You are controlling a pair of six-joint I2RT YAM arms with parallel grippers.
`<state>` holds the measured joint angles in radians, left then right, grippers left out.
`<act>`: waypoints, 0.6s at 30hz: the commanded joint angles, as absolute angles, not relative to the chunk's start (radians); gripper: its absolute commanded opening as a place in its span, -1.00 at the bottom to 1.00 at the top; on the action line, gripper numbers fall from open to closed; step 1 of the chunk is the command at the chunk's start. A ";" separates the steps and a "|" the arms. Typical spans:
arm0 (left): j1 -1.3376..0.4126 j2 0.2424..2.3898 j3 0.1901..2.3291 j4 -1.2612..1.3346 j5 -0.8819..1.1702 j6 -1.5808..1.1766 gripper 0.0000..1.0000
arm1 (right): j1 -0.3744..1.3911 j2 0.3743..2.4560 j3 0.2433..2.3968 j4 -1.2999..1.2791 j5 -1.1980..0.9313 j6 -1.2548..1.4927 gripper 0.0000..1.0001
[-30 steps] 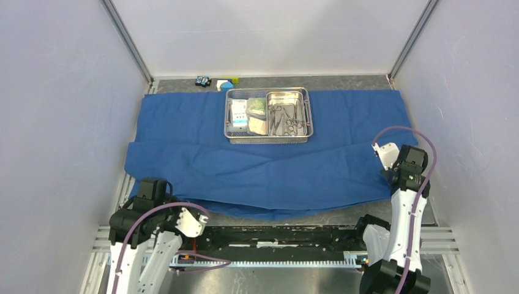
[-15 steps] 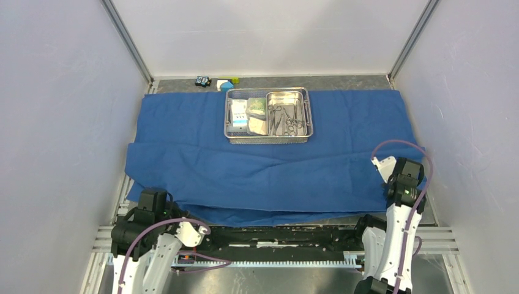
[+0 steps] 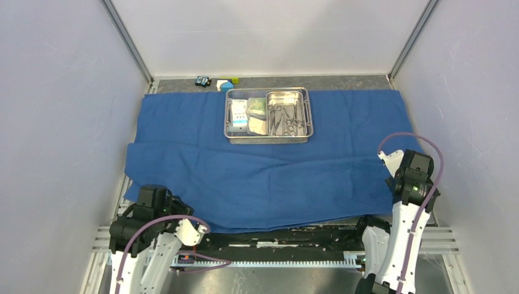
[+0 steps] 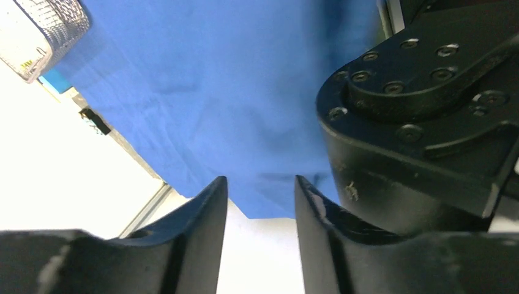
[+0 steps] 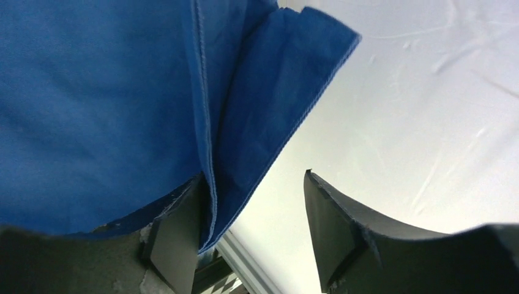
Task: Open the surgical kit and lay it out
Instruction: Smooth out the surgical kit at the center of the board.
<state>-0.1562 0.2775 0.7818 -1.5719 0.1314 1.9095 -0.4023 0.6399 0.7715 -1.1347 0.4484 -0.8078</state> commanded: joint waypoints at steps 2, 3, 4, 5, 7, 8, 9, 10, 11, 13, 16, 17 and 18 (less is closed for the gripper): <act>-0.149 0.380 0.866 -1.647 0.197 1.916 0.39 | -0.409 0.701 0.918 -1.193 0.405 -0.806 0.37; -0.150 0.399 0.884 -1.646 0.205 1.910 0.53 | -0.408 0.716 0.951 -1.203 0.384 -0.803 0.39; -0.149 0.422 0.899 -1.647 0.216 1.904 0.66 | -0.408 0.729 0.980 -1.217 0.352 -0.800 0.41; -0.149 0.448 0.919 -1.646 0.225 1.896 0.76 | -0.408 0.750 1.025 -1.236 0.318 -0.797 0.42; -0.150 0.502 0.957 -1.643 0.254 1.865 0.90 | -0.408 0.783 1.104 -1.255 0.270 -0.785 0.45; -0.150 0.530 0.982 -1.634 0.268 1.842 0.95 | -0.409 0.791 1.135 -1.255 0.256 -0.783 0.48; -0.149 0.568 1.001 -1.624 0.281 1.815 0.99 | -0.408 0.805 1.159 -1.255 0.244 -0.780 0.52; -0.150 0.609 1.022 -1.613 0.291 1.788 1.00 | -0.408 0.817 1.182 -1.255 0.238 -0.777 0.54; -0.149 0.642 1.040 -1.601 0.305 1.758 1.00 | -0.408 0.829 1.197 -1.253 0.233 -0.773 0.57; -0.149 0.715 1.080 -1.585 0.328 1.707 1.00 | -0.408 0.846 1.222 -1.251 0.219 -0.769 0.65; -0.149 0.803 1.115 -1.511 0.365 1.605 1.00 | -0.408 0.852 1.224 -1.227 0.195 -0.772 0.74; -0.149 0.823 1.119 -1.461 0.372 1.554 1.00 | -0.408 0.856 1.219 -1.217 0.176 -0.769 0.75; -0.150 0.840 1.120 -1.400 0.380 1.502 1.00 | -0.408 0.862 1.214 -1.203 0.156 -0.762 0.76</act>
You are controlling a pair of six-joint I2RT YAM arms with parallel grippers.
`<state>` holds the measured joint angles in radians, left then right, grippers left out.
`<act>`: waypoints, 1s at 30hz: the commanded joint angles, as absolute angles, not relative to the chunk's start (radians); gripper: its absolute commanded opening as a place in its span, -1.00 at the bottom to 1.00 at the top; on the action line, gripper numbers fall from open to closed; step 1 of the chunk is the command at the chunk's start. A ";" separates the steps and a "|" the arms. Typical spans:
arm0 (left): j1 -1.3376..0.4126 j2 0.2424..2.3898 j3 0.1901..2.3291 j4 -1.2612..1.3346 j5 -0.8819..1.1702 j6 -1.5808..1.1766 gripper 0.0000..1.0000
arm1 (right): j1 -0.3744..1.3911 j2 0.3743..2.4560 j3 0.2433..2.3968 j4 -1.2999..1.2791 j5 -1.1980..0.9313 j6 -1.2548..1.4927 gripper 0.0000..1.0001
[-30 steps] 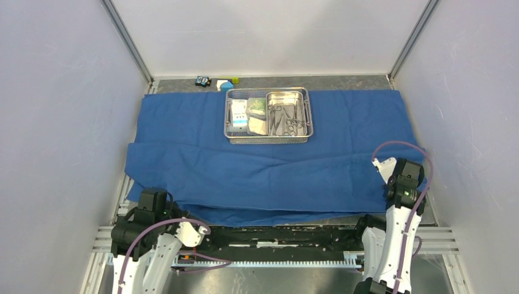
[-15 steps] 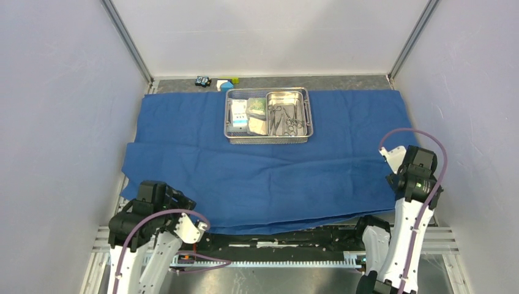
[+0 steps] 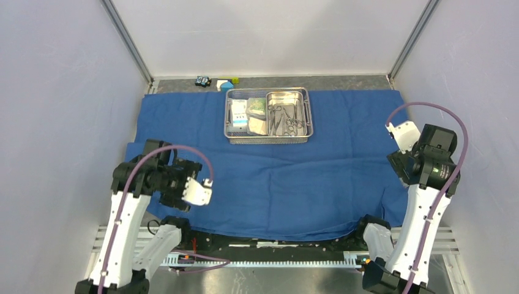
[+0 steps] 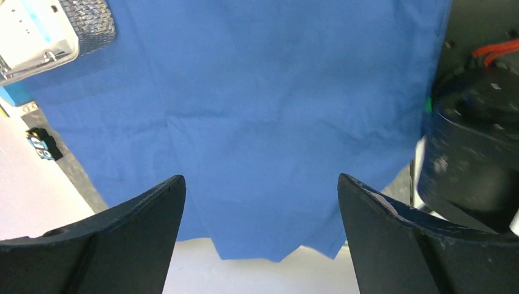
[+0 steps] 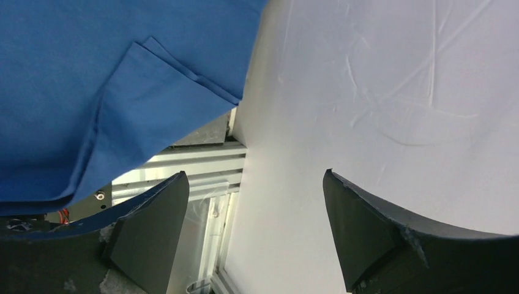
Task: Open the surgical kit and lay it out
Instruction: Smooth out the surgical kit at the center of the board.
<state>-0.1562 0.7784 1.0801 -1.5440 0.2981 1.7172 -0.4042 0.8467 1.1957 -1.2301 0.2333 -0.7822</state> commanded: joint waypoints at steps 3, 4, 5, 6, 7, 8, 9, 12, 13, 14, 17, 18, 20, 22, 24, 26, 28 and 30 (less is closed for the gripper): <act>-0.144 0.907 1.116 -1.249 0.382 1.338 1.00 | -0.408 0.895 1.183 -1.123 0.037 -0.741 0.76; -0.137 0.938 1.115 -1.198 0.382 1.287 1.00 | -0.408 0.915 1.170 -1.084 -0.020 -0.728 0.76; -0.125 0.967 1.117 -1.140 0.379 1.216 1.00 | -0.408 0.931 1.157 -1.046 -0.073 -0.713 0.76; -0.108 1.009 1.124 -1.091 0.376 1.136 1.00 | -0.407 0.952 1.140 -0.987 -0.125 -0.698 0.76; -0.080 1.058 1.143 -1.050 0.383 1.081 1.00 | -0.403 0.972 1.123 -0.933 -0.166 -0.673 0.76; -0.050 1.106 1.165 -1.022 0.395 1.024 1.00 | -0.397 1.000 1.110 -0.869 -0.201 -0.658 0.76; -0.009 1.172 1.199 -0.990 0.411 0.964 1.00 | -0.385 1.030 1.097 -0.815 -0.233 -0.638 0.77; 0.123 1.368 1.322 -0.928 0.470 0.753 1.00 | -0.294 1.115 1.072 -0.646 -0.247 -0.581 0.77; 0.161 1.443 1.376 -0.919 0.490 0.678 1.00 | -0.250 1.142 1.060 -0.593 -0.229 -0.560 0.77; 0.189 1.503 1.430 -0.905 0.507 0.604 1.00 | -0.214 1.162 1.046 -0.514 -0.208 -0.539 0.77; 0.250 1.672 1.529 -0.849 0.556 0.406 1.00 | -0.152 1.244 1.010 -0.312 -0.178 -0.486 0.78; 0.258 1.718 1.548 -0.818 0.557 0.354 1.00 | -0.146 1.286 1.010 -0.265 -0.180 -0.464 0.78; 0.264 1.799 1.572 -0.753 0.554 0.260 1.00 | -0.142 1.359 1.010 -0.161 -0.182 -0.419 0.78; 0.265 1.866 1.584 -0.683 0.538 0.175 1.00 | -0.139 1.440 1.020 -0.075 -0.184 -0.378 0.78; 0.265 1.926 1.601 -0.614 0.530 0.108 1.00 | -0.136 1.527 1.046 -0.010 -0.184 -0.339 0.78; 0.266 1.987 1.618 -0.556 0.519 0.048 1.00 | -0.133 1.613 1.079 0.054 -0.165 -0.308 0.78; 0.264 2.032 1.630 -0.495 0.522 0.010 1.00 | -0.128 1.703 1.126 0.083 -0.145 -0.285 0.77; 0.263 2.069 1.642 -0.442 0.532 -0.045 1.00 | -0.120 1.782 1.171 0.111 -0.126 -0.264 0.77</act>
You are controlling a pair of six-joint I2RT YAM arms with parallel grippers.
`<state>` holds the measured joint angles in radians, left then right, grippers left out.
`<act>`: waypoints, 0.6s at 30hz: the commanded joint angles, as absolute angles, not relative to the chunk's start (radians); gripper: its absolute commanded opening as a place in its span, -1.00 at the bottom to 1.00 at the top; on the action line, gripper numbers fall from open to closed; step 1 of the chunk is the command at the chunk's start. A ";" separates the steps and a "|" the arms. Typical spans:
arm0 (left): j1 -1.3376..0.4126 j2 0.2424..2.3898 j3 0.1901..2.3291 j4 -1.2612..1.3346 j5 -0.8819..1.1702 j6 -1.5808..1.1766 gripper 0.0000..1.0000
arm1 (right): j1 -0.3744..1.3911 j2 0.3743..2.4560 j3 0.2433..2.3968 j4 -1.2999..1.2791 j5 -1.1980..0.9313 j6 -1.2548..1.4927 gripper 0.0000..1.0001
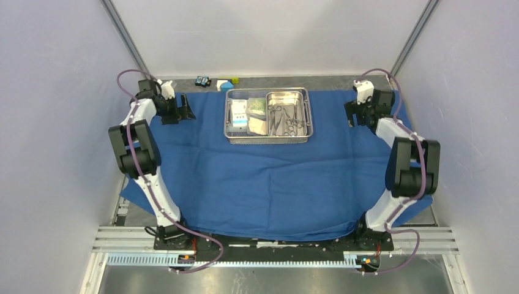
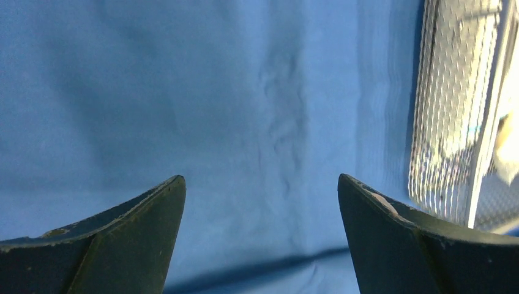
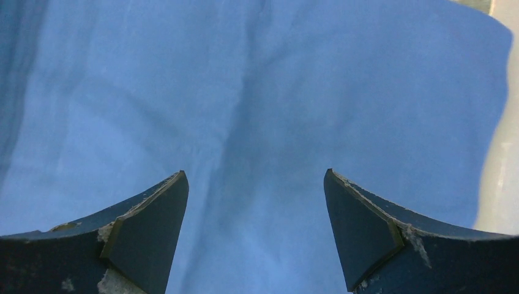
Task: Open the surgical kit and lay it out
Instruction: Smooth out the surgical kit at the center of the board.
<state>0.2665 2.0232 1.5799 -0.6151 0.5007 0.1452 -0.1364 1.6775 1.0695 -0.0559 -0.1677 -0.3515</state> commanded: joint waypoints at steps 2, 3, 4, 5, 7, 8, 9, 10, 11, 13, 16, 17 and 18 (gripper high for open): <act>0.263 2.102 1.653 -0.395 0.546 -0.090 1.00 | -0.111 1.841 1.207 0.130 -0.114 -0.244 0.77; 0.262 2.120 1.662 -0.384 0.547 -0.110 1.00 | -0.107 1.864 1.225 0.129 -0.104 -0.239 0.77; 0.263 2.138 1.675 -0.381 0.552 -0.129 1.00 | -0.098 1.888 1.241 0.126 -0.090 -0.239 0.77; 0.262 2.161 1.692 -0.380 0.559 -0.147 1.00 | -0.091 1.912 1.256 0.126 -0.076 -0.242 0.77; 0.261 2.202 1.728 -0.398 0.556 -0.168 1.00 | -0.081 1.945 1.280 0.122 -0.049 -0.252 0.77; 0.262 2.223 1.749 -0.411 0.551 -0.172 1.00 | -0.075 1.959 1.289 0.115 -0.033 -0.261 0.76; 0.262 2.238 1.766 -0.430 0.538 -0.172 1.00 | -0.071 1.976 1.301 0.109 -0.020 -0.269 0.76; 0.262 2.256 1.786 -0.444 0.525 -0.173 1.00 | -0.067 1.989 1.313 0.100 -0.007 -0.276 0.76; 0.262 2.269 1.801 -0.464 0.517 -0.173 1.00 | -0.066 2.007 1.326 0.088 0.024 -0.280 0.76; 0.262 2.303 1.838 -0.502 0.504 -0.183 1.00 | -0.065 2.040 1.353 0.059 0.051 -0.285 0.76; 0.264 2.369 1.924 -0.594 0.490 -0.191 1.00 | -0.065 2.120 1.435 -0.034 0.078 -0.291 0.76; 0.264 2.389 1.953 -0.630 0.479 -0.195 1.00 | -0.064 2.152 1.471 -0.066 0.083 -0.291 0.76; 0.265 2.413 1.983 -0.656 0.478 -0.199 1.00 | -0.064 2.179 1.503 -0.109 0.091 -0.293 0.76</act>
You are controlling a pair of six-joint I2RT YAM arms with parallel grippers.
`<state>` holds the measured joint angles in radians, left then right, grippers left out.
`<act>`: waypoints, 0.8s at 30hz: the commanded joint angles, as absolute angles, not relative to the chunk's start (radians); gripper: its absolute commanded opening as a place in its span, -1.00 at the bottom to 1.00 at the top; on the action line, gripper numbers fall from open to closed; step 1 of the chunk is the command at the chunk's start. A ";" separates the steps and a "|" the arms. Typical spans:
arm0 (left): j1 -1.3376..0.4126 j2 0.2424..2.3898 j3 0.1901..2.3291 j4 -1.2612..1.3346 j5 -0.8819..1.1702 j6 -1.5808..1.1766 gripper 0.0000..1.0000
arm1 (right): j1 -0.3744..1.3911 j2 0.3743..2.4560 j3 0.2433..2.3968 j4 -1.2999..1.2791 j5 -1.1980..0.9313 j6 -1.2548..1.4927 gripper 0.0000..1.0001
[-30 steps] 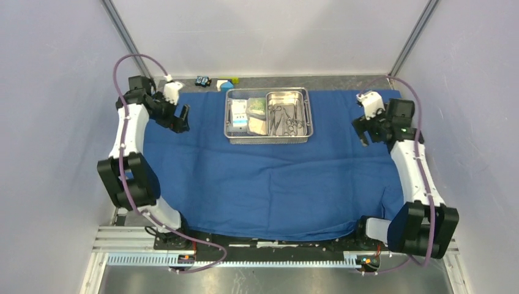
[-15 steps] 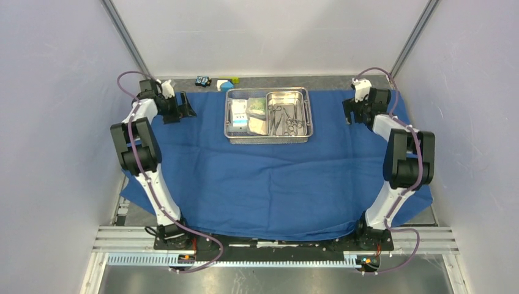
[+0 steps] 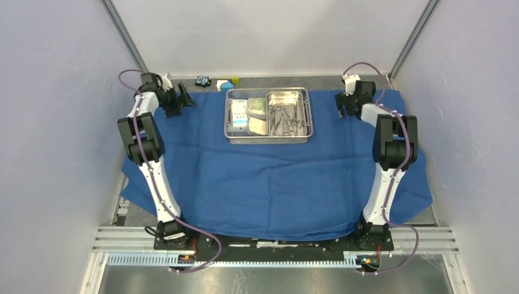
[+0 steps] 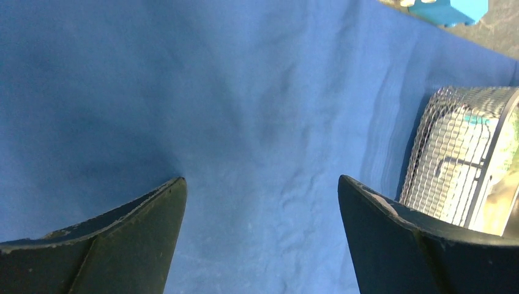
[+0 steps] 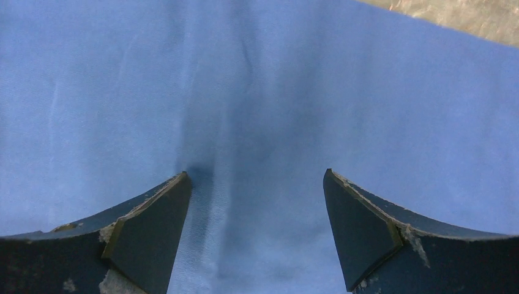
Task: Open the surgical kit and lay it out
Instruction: Smooth out the surgical kit at the center of the board.
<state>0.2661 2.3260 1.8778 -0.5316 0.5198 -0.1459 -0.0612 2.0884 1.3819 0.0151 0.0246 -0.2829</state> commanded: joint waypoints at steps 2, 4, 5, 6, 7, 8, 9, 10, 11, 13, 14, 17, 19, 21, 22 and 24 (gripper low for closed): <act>0.265 2.450 2.032 -0.700 0.480 -0.201 1.00 | -0.065 2.228 1.576 -0.179 0.099 -0.294 0.75; 0.267 2.476 2.064 -0.730 0.471 -0.205 0.99 | -0.064 2.269 1.633 -0.231 0.114 -0.296 0.75; 0.267 2.488 2.076 -0.739 0.464 -0.204 0.98 | -0.064 2.293 1.669 -0.274 0.119 -0.299 0.75; 0.267 2.496 2.089 -0.744 0.457 -0.203 0.98 | -0.064 2.324 1.720 -0.310 0.126 -0.302 0.75; 0.267 2.503 2.101 -0.745 0.448 -0.201 0.97 | -0.065 2.349 1.754 -0.346 0.134 -0.308 0.75; 0.268 2.510 2.114 -0.753 0.437 -0.202 0.97 | -0.064 2.375 1.789 -0.370 0.140 -0.316 0.74; 0.268 2.520 2.130 -0.760 0.435 -0.202 0.97 | -0.064 2.397 1.814 -0.392 0.148 -0.321 0.74; 0.270 2.532 2.152 -0.772 0.432 -0.204 0.95 | -0.064 2.423 1.853 -0.428 0.149 -0.324 0.73; 0.271 2.542 2.171 -0.784 0.427 -0.204 0.94 | -0.064 2.446 1.891 -0.454 0.143 -0.328 0.72; 0.272 2.559 2.203 -0.793 0.412 -0.204 0.94 | -0.064 2.465 1.919 -0.474 0.140 -0.330 0.71; 0.273 2.568 2.218 -0.793 0.404 -0.205 0.93 | -0.064 2.469 1.926 -0.476 0.140 -0.329 0.71; 0.275 2.599 2.272 -0.808 0.373 -0.206 0.92 | -0.064 2.498 1.977 -0.503 0.139 -0.328 0.69; 0.276 2.632 2.330 -0.839 0.363 -0.207 0.89 | -0.064 2.531 2.034 -0.545 0.138 -0.330 0.67; 0.278 2.670 2.399 -0.874 0.353 -0.204 0.87 | -0.064 2.557 2.076 -0.572 0.137 -0.330 0.64; 0.280 2.682 2.419 -0.885 0.350 -0.207 0.87 | -0.064 2.564 2.088 -0.578 0.134 -0.331 0.64; 0.283 2.696 2.441 -0.892 0.368 -0.211 0.86 | -0.065 2.559 2.086 -0.572 0.123 -0.333 0.63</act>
<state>0.2676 2.5999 2.3993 -0.8398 0.4465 -0.2020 -0.0589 2.4664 2.0907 -0.4713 0.0895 -0.3080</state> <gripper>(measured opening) 0.934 0.819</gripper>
